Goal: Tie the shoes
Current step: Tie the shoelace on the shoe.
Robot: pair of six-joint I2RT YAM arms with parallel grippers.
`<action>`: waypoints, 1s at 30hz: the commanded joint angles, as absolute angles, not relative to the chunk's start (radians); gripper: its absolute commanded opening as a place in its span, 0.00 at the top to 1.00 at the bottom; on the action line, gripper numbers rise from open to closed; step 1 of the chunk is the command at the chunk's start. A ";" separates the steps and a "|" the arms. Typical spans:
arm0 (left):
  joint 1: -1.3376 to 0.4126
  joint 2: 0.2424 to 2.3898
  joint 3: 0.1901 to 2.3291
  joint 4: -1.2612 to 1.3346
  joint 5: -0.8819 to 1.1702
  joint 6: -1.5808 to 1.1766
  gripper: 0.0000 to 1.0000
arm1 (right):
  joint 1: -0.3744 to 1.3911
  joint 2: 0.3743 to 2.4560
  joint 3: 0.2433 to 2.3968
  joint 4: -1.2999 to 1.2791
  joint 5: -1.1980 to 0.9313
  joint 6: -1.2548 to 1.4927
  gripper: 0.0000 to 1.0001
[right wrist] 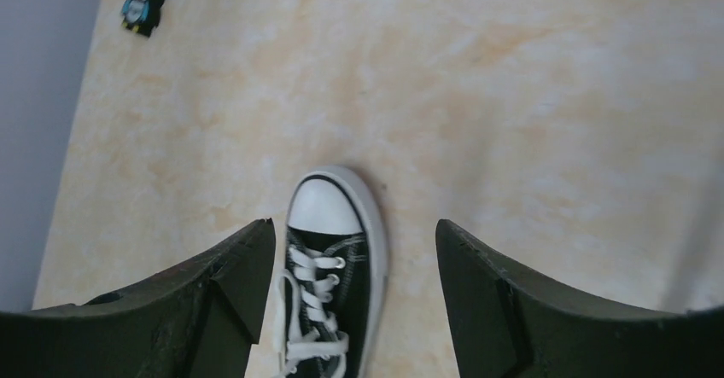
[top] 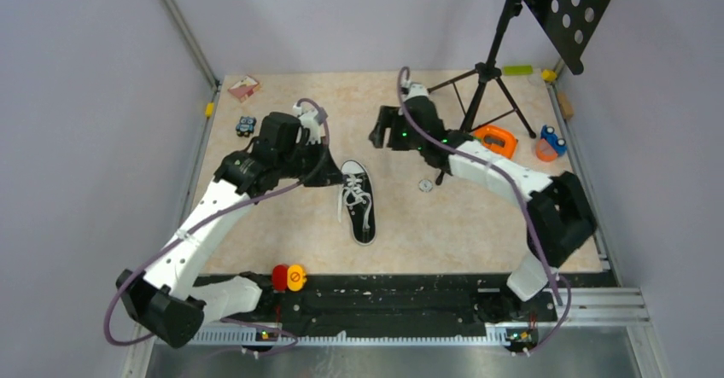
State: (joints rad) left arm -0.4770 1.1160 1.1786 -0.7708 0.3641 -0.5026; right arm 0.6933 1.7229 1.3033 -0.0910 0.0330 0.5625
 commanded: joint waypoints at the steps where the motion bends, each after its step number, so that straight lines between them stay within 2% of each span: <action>1: -0.537 1.217 1.269 -0.657 0.407 -0.496 1.00 | 0.673 1.447 1.225 -0.228 0.248 0.487 0.29; 10: -0.660 1.543 1.450 -0.535 0.386 -0.554 1.00 | 0.669 0.963 0.916 -0.420 0.598 0.564 0.17; 11: -0.660 1.599 1.475 -0.528 0.390 -0.565 0.89 | 0.669 0.918 0.893 -0.438 0.618 0.567 0.17; 13: -0.661 1.683 1.560 -0.587 0.376 -0.569 0.42 | 0.669 0.834 0.856 -0.466 0.636 0.574 0.17; 14: -0.661 1.708 1.620 -0.630 0.359 -0.565 0.31 | 0.669 0.798 0.843 -0.477 0.638 0.576 0.17; 15: -0.663 1.715 1.634 -0.653 0.341 -0.557 0.24 | 0.670 0.767 0.832 -0.483 0.633 0.575 0.17; 17: -0.662 1.686 1.631 -0.660 0.274 -0.540 0.17 | 0.670 0.725 0.814 -0.493 0.613 0.568 0.17; 19: -0.653 1.628 1.600 -0.670 0.166 -0.538 0.16 | 0.670 0.719 0.807 -0.503 0.575 0.562 0.18; 23: -0.624 1.482 1.484 -0.754 -0.068 -0.559 0.35 | 0.670 0.806 0.821 -0.526 0.450 0.567 0.18; 27: -0.607 1.327 1.288 -0.799 -0.242 -0.585 0.47 | 0.690 0.871 0.807 -0.482 0.385 0.602 0.19; 30: -0.582 1.217 1.106 -0.768 -0.291 -0.660 0.47 | 0.715 0.886 0.792 -0.434 0.381 0.604 0.19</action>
